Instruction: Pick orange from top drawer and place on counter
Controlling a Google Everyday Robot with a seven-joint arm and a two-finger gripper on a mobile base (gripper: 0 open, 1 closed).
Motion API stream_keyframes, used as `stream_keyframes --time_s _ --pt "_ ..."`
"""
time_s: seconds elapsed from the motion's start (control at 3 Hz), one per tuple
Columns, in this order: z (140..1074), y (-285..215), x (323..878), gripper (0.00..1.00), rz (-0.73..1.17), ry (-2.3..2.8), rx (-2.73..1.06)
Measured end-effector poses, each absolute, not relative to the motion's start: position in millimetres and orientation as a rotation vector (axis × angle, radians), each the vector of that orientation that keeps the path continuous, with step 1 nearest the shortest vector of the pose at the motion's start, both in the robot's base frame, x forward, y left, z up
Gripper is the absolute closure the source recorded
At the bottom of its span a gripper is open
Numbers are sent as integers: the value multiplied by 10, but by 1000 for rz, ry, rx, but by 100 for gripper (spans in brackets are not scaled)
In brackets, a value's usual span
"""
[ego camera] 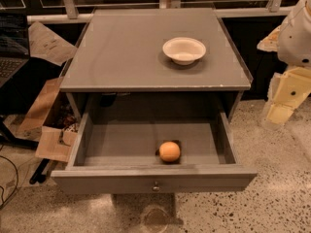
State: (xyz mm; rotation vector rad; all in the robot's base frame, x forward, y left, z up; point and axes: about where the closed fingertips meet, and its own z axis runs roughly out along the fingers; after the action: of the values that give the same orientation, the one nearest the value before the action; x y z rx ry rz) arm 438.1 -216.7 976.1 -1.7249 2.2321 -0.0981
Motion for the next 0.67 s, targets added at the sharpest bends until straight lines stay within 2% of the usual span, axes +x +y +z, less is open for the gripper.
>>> stream_keyframes --time_s 0.67 --pt "9643 -2123 4331 0 -57 2242 -1568"
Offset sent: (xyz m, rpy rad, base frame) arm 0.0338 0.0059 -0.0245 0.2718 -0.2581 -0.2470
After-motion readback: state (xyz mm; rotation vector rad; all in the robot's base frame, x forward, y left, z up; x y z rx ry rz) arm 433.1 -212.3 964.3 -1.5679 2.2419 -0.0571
